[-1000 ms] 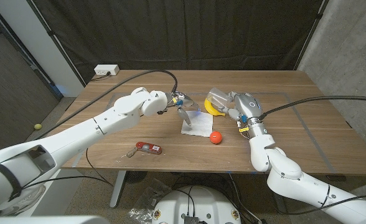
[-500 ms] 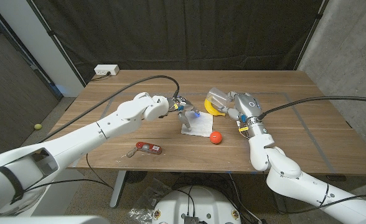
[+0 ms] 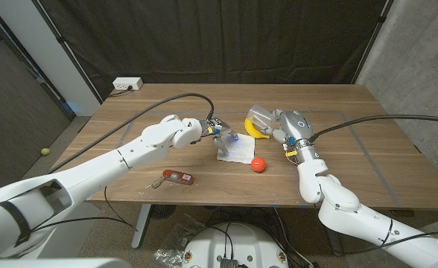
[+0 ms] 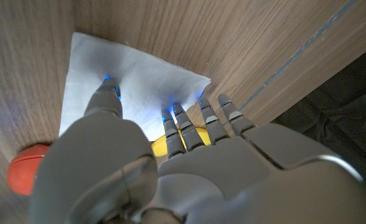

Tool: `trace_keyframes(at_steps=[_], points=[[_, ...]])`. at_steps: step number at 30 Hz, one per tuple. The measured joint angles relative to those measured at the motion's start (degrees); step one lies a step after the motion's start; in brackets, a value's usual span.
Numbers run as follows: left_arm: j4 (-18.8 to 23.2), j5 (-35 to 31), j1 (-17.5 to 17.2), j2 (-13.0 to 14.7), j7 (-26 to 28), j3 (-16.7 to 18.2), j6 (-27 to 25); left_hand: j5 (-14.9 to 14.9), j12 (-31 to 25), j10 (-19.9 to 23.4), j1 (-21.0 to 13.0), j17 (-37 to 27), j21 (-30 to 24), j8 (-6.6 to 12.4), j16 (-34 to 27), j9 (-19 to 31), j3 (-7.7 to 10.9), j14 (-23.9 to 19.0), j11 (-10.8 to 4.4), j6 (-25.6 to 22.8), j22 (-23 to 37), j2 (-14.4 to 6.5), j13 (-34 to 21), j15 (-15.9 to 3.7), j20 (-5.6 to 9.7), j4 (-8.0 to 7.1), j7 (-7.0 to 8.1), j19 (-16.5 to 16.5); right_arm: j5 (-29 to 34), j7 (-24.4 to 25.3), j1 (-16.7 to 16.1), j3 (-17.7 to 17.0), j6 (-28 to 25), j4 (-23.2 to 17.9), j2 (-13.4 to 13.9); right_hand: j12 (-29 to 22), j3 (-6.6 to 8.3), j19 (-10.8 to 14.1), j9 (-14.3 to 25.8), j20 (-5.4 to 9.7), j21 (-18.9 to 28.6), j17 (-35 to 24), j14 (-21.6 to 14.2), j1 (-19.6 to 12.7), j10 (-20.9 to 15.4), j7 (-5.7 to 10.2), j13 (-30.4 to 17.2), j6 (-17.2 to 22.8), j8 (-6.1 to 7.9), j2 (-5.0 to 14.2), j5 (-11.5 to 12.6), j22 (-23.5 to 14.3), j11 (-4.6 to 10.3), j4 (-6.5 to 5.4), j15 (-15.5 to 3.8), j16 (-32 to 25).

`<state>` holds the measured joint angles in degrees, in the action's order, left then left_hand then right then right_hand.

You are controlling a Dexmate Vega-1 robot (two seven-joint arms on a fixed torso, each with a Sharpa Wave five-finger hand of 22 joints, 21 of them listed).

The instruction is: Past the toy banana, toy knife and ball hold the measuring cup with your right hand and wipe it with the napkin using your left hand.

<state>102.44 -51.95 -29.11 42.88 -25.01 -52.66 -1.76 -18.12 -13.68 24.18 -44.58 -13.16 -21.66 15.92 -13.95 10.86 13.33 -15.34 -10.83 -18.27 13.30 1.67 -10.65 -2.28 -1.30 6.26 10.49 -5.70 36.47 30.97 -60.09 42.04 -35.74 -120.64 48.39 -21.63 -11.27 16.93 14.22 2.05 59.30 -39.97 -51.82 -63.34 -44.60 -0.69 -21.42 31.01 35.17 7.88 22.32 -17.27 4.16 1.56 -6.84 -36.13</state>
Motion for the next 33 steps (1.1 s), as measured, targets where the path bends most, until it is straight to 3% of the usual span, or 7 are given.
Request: trace_keyframes(at_steps=[6, 12, 16, 20, 24, 33], points=[[-1.3, -1.0, -0.4, -0.3, 2.7, -0.2, -0.7, 0.8, -0.8, 8.7, -2.9, 0.5, -1.6, 2.44, -0.2, -0.4, 0.3, -4.8, -0.47, -10.0, -0.3, -0.5, 0.1, -0.11, 1.53, 0.34, -0.6, -2.5, -0.1, -0.1, 0.0, -0.2, 0.0, 0.0, 0.0, 0.2, 0.0, 0.0, 0.0, 0.0, 0.1, 0.0, 0.0, 0.0, 0.0, 0.0, -0.3, 0.0, 0.02, 0.03, 0.0, 0.0, 0.0, 0.0, 0.0, 0.0], [-2.5, -1.9, -1.0, -0.4, 6.0, -0.4, -1.2, 2.4, -1.0, 18.1, -6.7, 0.6, -3.6, 4.84, -1.3, -0.7, 1.35, -12.2, -0.62, -20.9, -0.5, -2.7, 0.0, -0.35, 2.62, 1.36, -1.4, -5.3, -0.1, -0.3, 0.1, -0.4, 0.0, 0.0, 0.0, 0.2, 0.0, 0.0, 0.0, 0.0, 0.4, -0.3, 0.0, 0.1, 0.0, 0.0, -0.3, 0.0, 0.03, 0.08, 0.0, 0.3, 0.0, -0.01, 0.0, 0.0], [-3.0, -2.6, -1.6, -0.4, 8.9, -0.4, -1.5, 4.5, -2.0, 27.6, -12.5, -0.1, -5.8, 7.82, -2.5, -0.5, 4.33, -19.8, -0.25, -31.2, -0.8, -5.3, -0.2, -0.79, 3.3, 2.31, -2.16, -8.0, -0.1, -0.5, 0.3, -0.5, 0.0, 0.1, 0.0, 0.5, -0.01, 0.0, 0.0, 0.0, 0.6, -0.3, 0.0, 0.2, 0.0, 0.0, -0.3, 0.0, 0.02, 0.14, 0.0, 0.3, 0.0, -0.01, 0.0, 0.0], [-3.3, -3.2, -2.4, -0.2, 11.5, -0.3, -1.8, 7.1, -4.7, 37.1, -20.0, -1.7, -8.4, 11.13, -3.5, 0.0, 7.34, -27.4, 0.16, -40.4, -0.6, -7.1, -1.5, -1.79, 3.65, 3.31, -4.76, -10.0, -0.2, -0.6, 0.5, -0.5, 0.1, 0.4, 0.0, 0.5, -0.01, 0.0, 0.0, 0.0, 0.6, -0.3, 0.0, 0.2, 0.0, 0.0, -0.3, 0.0, 0.0, 0.14, 0.0, 0.3, 0.0, -0.01, 0.0, 0.0], [-3.4, -4.0, -3.3, 0.1, 15.4, -0.1, -2.3, 7.6, -6.3, 40.3, -22.7, -3.3, -9.9, 11.93, -4.7, 0.0, 7.73, -30.9, 0.41, -41.9, -0.4, -7.1, -2.2, -2.87, 3.65, 3.46, -5.91, -10.8, -0.3, -0.8, 0.7, -0.5, 0.3, 0.7, -0.1, 0.5, -0.01, 0.0, 0.0, 0.0, 0.6, -0.5, 0.0, 0.2, 0.0, 0.0, -0.4, 0.0, -0.01, 0.14, 0.0, 0.3, 0.0, -0.01, 0.0, 0.0], [-3.3, -3.3, -6.3, 0.7, 26.6, 2.5, -3.0, 7.6, -7.6, 40.7, -24.6, -4.0, -10.4, 11.92, -4.9, 0.0, 7.73, -31.2, 0.8, -42.8, -0.4, -7.2, -3.2, -3.15, 3.65, 3.45, -6.71, -11.4, -0.2, -1.1, 1.1, -0.4, 0.5, 1.0, -0.1, 0.7, -0.01, 0.0, 0.0, 0.0, 1.0, -0.5, 0.0, 0.2, -0.3, 0.0, -0.5, 0.0, 0.22, 0.12, 0.0, 0.5, 0.23, -0.01, 0.0, 0.0]])
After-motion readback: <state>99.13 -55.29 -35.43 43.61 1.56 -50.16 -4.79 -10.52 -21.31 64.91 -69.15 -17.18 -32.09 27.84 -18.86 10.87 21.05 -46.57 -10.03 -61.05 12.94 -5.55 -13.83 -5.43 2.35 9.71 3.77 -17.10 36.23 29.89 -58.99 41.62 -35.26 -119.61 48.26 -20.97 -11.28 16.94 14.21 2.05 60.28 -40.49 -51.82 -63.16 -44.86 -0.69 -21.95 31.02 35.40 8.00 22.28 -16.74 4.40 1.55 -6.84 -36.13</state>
